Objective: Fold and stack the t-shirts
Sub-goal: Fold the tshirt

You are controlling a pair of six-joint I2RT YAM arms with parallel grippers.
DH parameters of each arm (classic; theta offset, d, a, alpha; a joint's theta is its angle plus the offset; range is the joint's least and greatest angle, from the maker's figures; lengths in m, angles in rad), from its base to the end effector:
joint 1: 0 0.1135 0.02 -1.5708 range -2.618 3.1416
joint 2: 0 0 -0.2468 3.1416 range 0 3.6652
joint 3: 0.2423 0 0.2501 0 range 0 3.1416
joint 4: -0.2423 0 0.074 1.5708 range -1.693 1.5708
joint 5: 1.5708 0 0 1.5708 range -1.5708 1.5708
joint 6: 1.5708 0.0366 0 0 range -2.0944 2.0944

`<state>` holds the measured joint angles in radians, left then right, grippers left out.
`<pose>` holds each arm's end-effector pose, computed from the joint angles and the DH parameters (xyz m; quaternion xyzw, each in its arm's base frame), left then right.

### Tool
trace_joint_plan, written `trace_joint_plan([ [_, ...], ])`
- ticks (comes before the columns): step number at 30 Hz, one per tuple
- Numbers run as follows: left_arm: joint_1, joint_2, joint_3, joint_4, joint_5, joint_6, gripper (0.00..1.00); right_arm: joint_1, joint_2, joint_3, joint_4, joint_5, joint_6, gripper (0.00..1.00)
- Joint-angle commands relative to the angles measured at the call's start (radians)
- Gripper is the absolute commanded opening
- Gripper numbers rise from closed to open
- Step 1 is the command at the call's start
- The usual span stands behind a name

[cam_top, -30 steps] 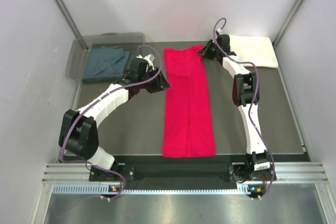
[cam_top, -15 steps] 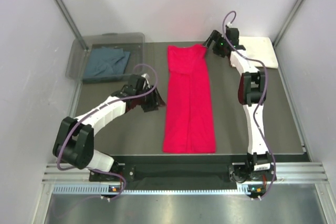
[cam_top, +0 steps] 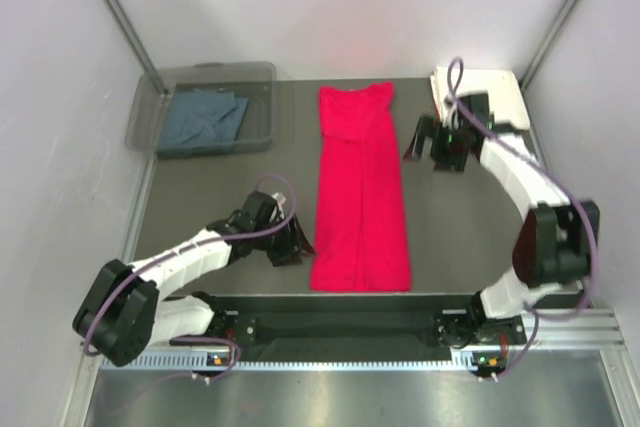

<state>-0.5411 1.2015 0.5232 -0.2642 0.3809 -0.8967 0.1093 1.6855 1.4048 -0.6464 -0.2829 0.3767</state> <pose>0.1825 -0.1255 0.1507 -0.1076 0.9295 -0.3353 0.1098 0.3604 0.0498 0.2618 0.0810 0.9367 0.2052 0.2718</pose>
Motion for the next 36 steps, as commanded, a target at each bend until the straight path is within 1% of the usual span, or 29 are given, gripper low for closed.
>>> trace_joint_plan([
  [1,-0.057,-0.048,-0.057,0.109,0.029,-0.077,0.57,0.059,-0.188,-0.342,-0.044,-0.116,-0.024,0.97],
  [2,-0.091,-0.048,-0.075,0.118,0.021,-0.091,0.55,0.073,-0.284,-0.41,-0.036,-0.128,-0.016,0.95],
  [3,-0.109,-0.043,-0.081,0.125,0.0,-0.103,0.54,0.095,-0.331,-0.535,-0.03,-0.131,0.011,0.93],
  [4,-0.15,-0.043,-0.087,0.129,-0.017,-0.125,0.53,0.104,-0.384,-0.593,-0.013,-0.142,0.033,0.86],
  [5,-0.169,-0.04,-0.092,0.123,-0.034,-0.134,0.51,0.112,-0.473,-0.642,-0.003,-0.148,0.053,0.82],
  [6,-0.186,-0.04,-0.094,0.117,-0.055,-0.146,0.5,0.128,-0.516,-0.723,0.007,-0.151,0.098,0.79],
  [7,-0.213,-0.04,-0.097,0.114,-0.083,-0.174,0.49,0.138,-0.555,-0.756,0.023,-0.153,0.119,0.75],
  [8,-0.226,-0.039,-0.106,0.121,-0.091,-0.188,0.48,0.15,-0.613,-0.783,0.025,-0.154,0.135,0.73],
  [9,-0.236,-0.031,-0.112,0.134,-0.092,-0.2,0.48,0.179,-0.63,-0.826,0.027,-0.153,0.16,0.71],
  [10,-0.253,-0.025,-0.117,0.143,-0.099,-0.217,0.48,0.191,-0.645,-0.846,0.027,-0.139,0.166,0.65],
  [11,-0.26,-0.017,-0.117,0.138,-0.105,-0.222,0.47,0.2,-0.664,-0.868,0.03,-0.133,0.172,0.64],
  [15,-0.28,0.012,-0.115,0.114,-0.131,-0.235,0.45,0.23,-0.684,-0.973,0.096,-0.144,0.215,0.62],
  [18,-0.281,0.009,-0.126,0.112,-0.138,-0.251,0.41,0.263,-0.664,-1.02,0.14,-0.157,0.238,0.59],
  [20,-0.281,0.009,-0.135,0.121,-0.142,-0.26,0.39,0.27,-0.664,-1.037,0.165,-0.136,0.242,0.59],
  [23,-0.281,0.018,-0.14,0.129,-0.151,-0.266,0.33,0.28,-0.646,-1.061,0.204,-0.16,0.252,0.56],
  [24,-0.283,0.029,-0.138,0.132,-0.151,-0.266,0.29,0.292,-0.638,-1.07,0.214,-0.165,0.254,0.54],
  [25,-0.284,0.033,-0.137,0.132,-0.151,-0.266,0.23,0.299,-0.629,-1.075,0.224,-0.167,0.257,0.5],
  [27,-0.286,0.047,-0.134,0.134,-0.146,-0.265,0.18,0.316,-0.626,-1.089,0.238,-0.17,0.268,0.47],
  [28,-0.286,0.05,-0.132,0.132,-0.145,-0.265,0.11,0.322,-0.629,-1.093,0.24,-0.17,0.274,0.45],
  [29,-0.29,0.058,-0.131,0.132,-0.14,-0.266,0.07,0.335,-0.632,-1.099,0.243,-0.17,0.284,0.43],
  [31,-0.312,0.061,-0.124,0.129,-0.149,-0.275,0.01,0.348,-0.647,-1.107,0.24,-0.165,0.297,0.36],
  [32,-0.321,0.066,-0.126,0.129,-0.154,-0.281,0.0,0.358,-0.652,-1.116,0.241,-0.161,0.307,0.34],
  [33,-0.341,0.067,-0.126,0.132,-0.154,-0.294,0.0,0.362,-0.656,-1.121,0.243,-0.157,0.312,0.24],
  [36,-0.384,0.063,-0.124,0.131,-0.174,-0.326,0.0,0.368,-0.688,-1.124,0.225,-0.136,0.327,0.03],
])
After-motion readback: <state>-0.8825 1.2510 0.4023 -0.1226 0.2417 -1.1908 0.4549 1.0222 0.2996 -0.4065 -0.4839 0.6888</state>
